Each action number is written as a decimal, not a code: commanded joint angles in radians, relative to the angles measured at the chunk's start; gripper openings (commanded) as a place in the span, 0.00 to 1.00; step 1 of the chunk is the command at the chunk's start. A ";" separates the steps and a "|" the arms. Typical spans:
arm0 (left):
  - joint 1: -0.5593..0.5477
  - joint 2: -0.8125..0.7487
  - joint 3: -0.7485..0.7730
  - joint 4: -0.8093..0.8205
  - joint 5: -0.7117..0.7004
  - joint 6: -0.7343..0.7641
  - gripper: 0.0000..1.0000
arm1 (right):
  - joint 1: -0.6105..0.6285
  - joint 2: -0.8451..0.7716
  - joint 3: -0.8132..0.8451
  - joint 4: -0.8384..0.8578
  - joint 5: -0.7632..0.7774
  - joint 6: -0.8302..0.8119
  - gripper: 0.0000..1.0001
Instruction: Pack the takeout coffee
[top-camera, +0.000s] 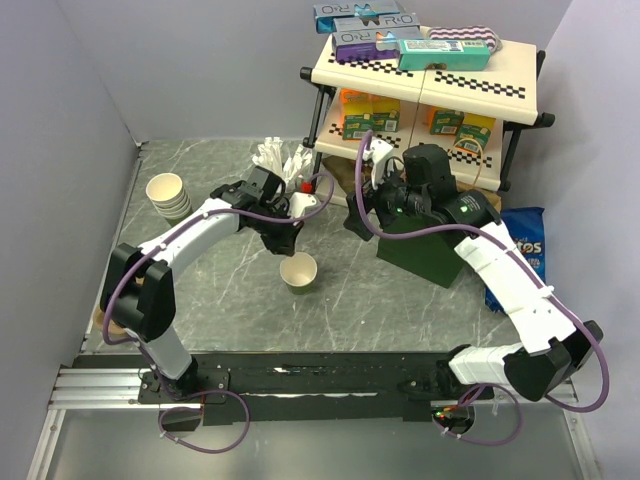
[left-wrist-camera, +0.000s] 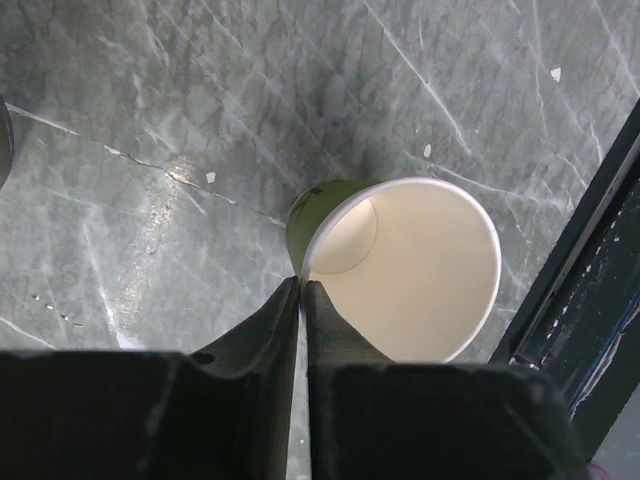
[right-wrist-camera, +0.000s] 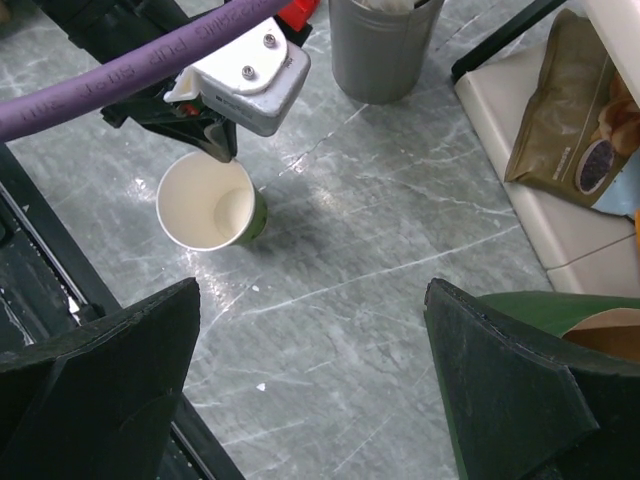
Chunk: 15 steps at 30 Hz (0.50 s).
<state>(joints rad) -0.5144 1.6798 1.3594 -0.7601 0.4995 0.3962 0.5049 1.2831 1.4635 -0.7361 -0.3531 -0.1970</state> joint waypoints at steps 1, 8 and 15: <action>-0.006 -0.011 0.000 0.044 0.002 -0.036 0.17 | -0.008 -0.033 0.000 0.014 -0.014 0.024 1.00; -0.006 -0.037 0.093 -0.004 0.039 -0.053 0.45 | -0.006 -0.018 0.020 0.014 -0.021 0.022 1.00; 0.091 -0.117 0.309 -0.119 -0.108 -0.069 0.58 | -0.009 -0.022 0.032 0.020 -0.017 0.018 1.00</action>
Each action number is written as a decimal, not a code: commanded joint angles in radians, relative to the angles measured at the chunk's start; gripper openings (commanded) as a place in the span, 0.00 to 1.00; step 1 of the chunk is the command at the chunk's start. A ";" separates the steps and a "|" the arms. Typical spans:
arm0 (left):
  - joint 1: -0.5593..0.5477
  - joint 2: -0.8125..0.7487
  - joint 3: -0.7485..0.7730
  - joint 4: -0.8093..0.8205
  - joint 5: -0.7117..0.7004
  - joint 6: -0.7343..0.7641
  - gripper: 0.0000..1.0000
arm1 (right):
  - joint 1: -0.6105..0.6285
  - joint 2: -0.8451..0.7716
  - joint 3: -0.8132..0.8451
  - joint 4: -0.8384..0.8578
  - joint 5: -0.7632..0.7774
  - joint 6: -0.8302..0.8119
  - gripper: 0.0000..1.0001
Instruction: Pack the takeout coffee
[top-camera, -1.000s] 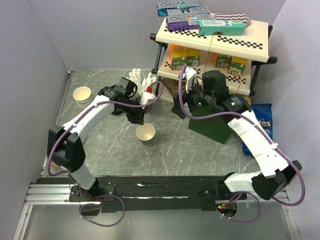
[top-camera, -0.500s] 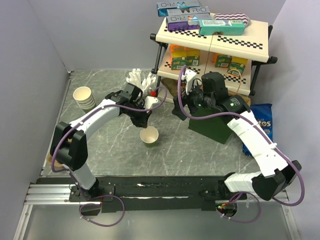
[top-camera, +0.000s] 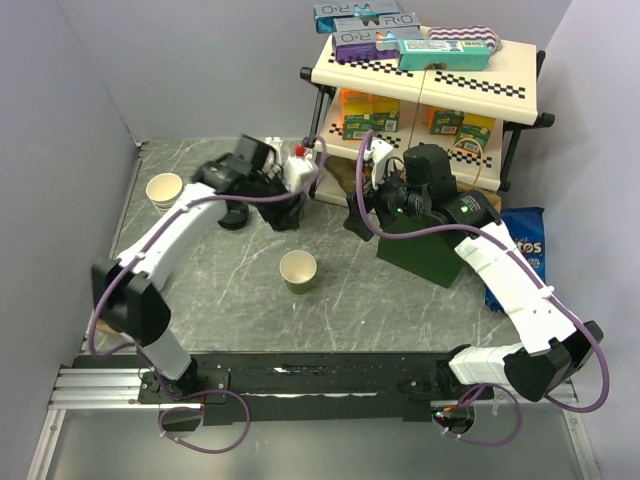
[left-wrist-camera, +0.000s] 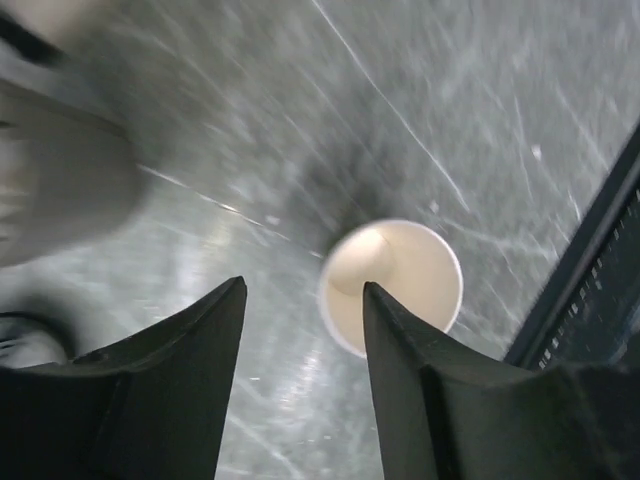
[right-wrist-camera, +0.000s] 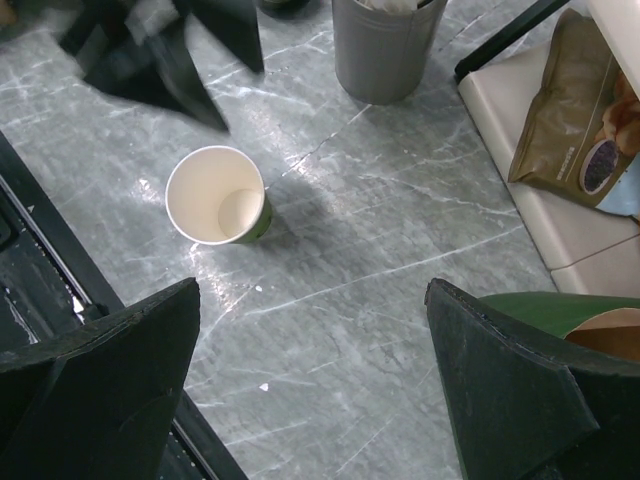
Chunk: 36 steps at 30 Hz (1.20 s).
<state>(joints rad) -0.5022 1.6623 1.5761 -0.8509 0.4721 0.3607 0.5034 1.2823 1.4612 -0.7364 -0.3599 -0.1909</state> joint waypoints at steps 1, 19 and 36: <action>0.109 -0.107 0.093 -0.025 -0.101 -0.049 0.59 | -0.009 -0.023 0.036 0.025 -0.011 0.011 1.00; 0.442 0.387 0.390 -0.001 -0.305 -0.250 0.44 | -0.014 0.014 0.079 0.022 -0.030 -0.015 1.00; 0.444 0.505 0.409 0.010 -0.397 -0.250 0.41 | -0.012 0.018 0.068 0.017 -0.047 -0.008 1.00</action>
<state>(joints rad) -0.0559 2.1635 1.9766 -0.8368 0.0860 0.1333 0.4946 1.3144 1.5051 -0.7330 -0.3897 -0.2028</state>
